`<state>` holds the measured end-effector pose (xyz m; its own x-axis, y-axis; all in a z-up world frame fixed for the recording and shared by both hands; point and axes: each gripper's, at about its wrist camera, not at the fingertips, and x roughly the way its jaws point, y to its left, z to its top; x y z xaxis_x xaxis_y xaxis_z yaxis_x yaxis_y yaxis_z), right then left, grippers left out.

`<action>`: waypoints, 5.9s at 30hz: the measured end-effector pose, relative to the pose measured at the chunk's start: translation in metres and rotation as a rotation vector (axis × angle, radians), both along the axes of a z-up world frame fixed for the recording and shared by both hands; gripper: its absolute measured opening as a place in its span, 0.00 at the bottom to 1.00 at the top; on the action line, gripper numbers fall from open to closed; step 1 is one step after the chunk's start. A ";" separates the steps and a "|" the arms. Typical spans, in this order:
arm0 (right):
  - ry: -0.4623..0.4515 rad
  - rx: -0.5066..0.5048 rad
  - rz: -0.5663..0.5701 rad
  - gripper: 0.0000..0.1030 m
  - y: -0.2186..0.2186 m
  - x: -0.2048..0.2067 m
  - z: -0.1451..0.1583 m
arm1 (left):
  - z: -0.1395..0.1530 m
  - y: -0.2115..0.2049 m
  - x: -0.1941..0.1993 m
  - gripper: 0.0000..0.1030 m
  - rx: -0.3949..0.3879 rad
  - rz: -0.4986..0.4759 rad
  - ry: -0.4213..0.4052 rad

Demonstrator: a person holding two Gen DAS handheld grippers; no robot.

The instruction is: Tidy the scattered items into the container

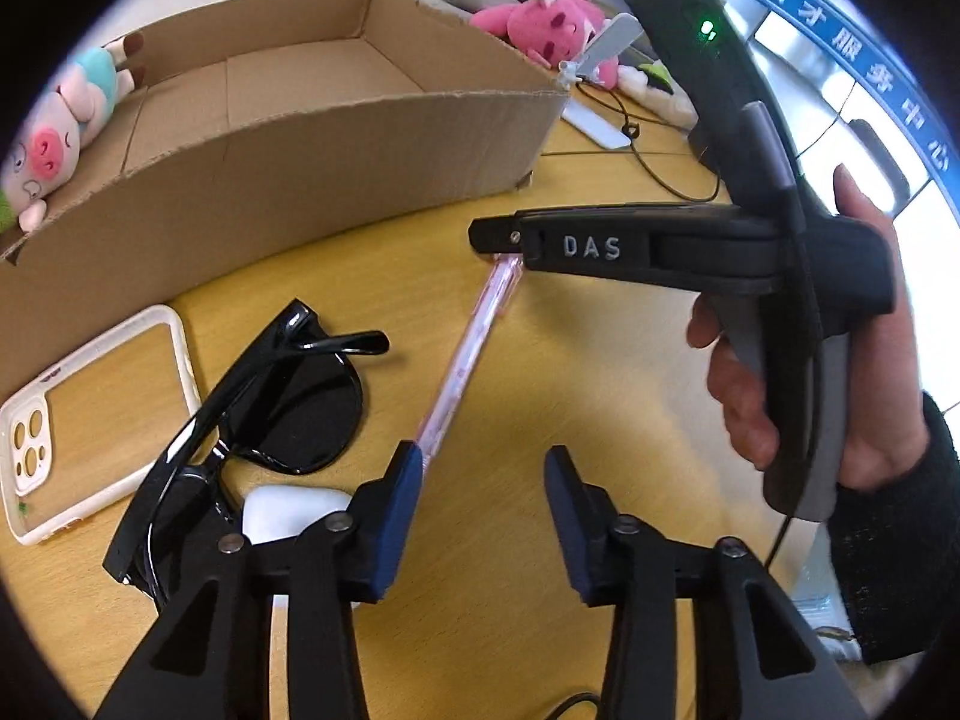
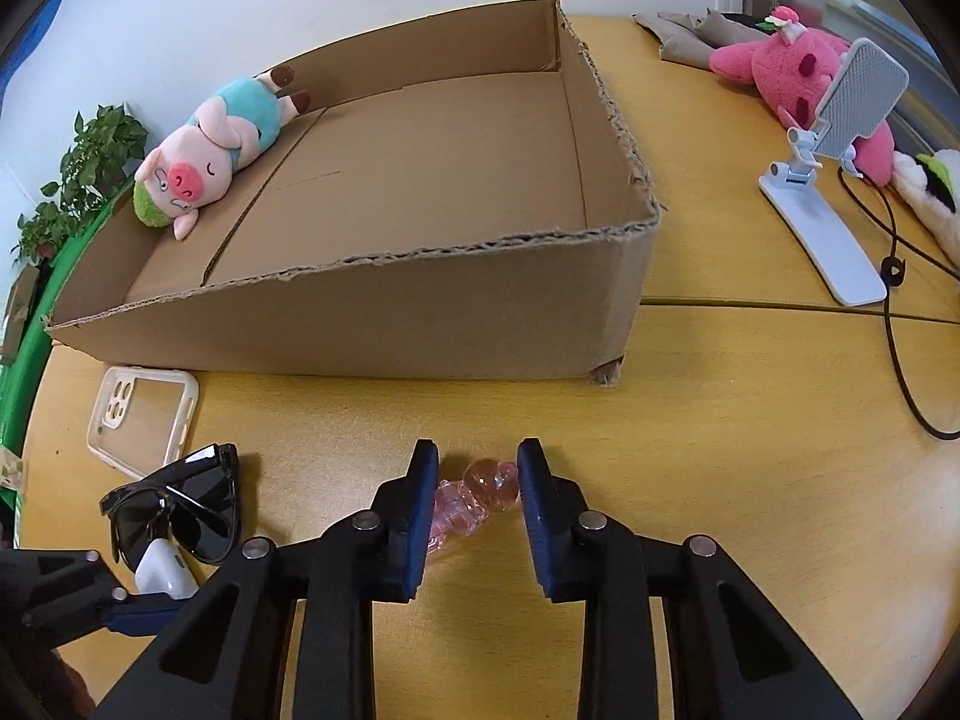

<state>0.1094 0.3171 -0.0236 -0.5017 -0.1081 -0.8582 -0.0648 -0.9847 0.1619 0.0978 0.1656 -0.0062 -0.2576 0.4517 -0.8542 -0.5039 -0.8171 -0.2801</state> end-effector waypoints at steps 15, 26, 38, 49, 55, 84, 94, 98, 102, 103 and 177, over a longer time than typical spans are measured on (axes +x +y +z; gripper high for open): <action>0.037 -0.100 0.013 0.19 0.008 0.010 0.010 | -0.008 0.004 0.012 0.10 -0.047 -0.056 -0.038; 0.010 -0.102 0.012 0.20 0.003 0.006 0.002 | 0.003 -0.003 0.021 0.61 0.104 -0.061 -0.120; 0.055 -0.125 0.027 0.19 0.001 0.011 0.014 | -0.003 -0.001 0.028 0.09 0.037 -0.046 -0.156; 0.217 -0.160 0.062 0.19 -0.011 0.020 0.087 | 0.052 -0.023 0.040 0.09 0.123 0.000 -0.039; 0.299 -0.177 0.131 0.18 -0.034 -0.003 0.136 | 0.092 -0.046 0.032 0.09 0.167 0.063 0.064; -0.011 -0.188 0.096 0.72 -0.034 -0.129 0.095 | 0.085 -0.087 -0.100 0.46 0.194 0.237 0.081; -0.335 -0.190 -0.099 0.77 -0.001 -0.188 0.009 | 0.056 -0.047 -0.173 0.64 -0.026 0.040 -0.050; -0.356 -0.118 -0.114 0.73 -0.011 -0.189 0.007 | 0.026 -0.024 -0.190 0.59 -0.136 -0.082 -0.133; -0.340 -0.033 -0.118 0.47 -0.019 -0.184 0.007 | 0.014 -0.017 -0.194 0.47 -0.097 -0.142 -0.217; -0.336 -0.030 -0.122 0.41 -0.018 -0.183 0.007 | 0.015 -0.015 -0.193 0.44 -0.104 -0.154 -0.214; -0.216 -0.337 -0.001 0.10 -0.056 -0.356 0.015 | -0.018 -0.101 -0.344 0.11 0.008 0.251 -0.317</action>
